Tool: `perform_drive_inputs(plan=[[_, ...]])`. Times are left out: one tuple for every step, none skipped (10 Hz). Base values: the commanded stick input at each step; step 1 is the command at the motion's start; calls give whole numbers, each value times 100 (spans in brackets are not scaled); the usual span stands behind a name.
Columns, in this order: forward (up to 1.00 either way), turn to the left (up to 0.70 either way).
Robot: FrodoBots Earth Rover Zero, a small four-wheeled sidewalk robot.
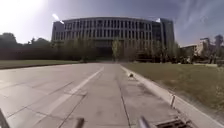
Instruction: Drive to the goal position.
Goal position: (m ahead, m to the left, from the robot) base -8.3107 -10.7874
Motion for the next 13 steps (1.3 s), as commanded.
perform_drive_inputs(plan=[[70, 0], [70, 0], [70, 0], [70, 0], [70, 0], [70, 0], [70, 0], [70, 0], [70, 0], [70, 0], [70, 0], [70, 0], [70, 0]])
